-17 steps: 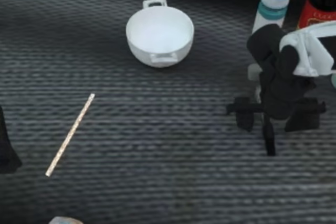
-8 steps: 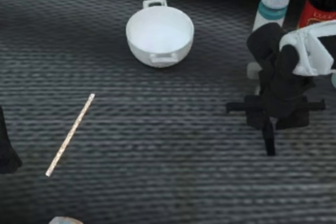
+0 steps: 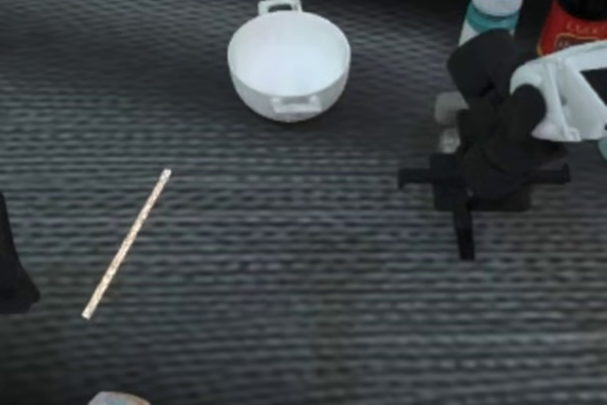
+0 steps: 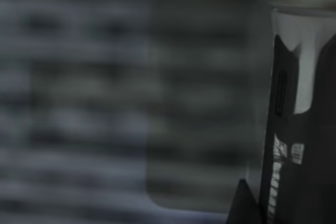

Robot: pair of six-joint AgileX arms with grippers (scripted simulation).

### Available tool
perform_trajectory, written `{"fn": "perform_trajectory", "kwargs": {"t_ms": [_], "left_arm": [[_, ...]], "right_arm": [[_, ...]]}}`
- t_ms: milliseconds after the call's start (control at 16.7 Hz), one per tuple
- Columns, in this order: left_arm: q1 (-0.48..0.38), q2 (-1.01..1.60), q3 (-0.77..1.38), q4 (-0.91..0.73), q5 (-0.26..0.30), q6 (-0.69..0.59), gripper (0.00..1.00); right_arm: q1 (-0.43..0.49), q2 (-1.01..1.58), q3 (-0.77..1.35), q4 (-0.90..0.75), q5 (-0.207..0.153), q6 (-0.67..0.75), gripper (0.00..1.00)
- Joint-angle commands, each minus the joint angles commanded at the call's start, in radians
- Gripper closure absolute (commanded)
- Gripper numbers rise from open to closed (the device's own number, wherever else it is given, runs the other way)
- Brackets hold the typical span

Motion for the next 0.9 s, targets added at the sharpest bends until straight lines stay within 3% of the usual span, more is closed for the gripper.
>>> {"fn": "perform_trajectory", "kwargs": {"t_ms": [900], "left_arm": [[0.0, 0.0, 0.0, 0.0, 0.0, 0.0, 0.0]], "right_arm": [[-0.01, -0.281, -0.345, 1.219, -0.342, -0.308, 1.0]]}}
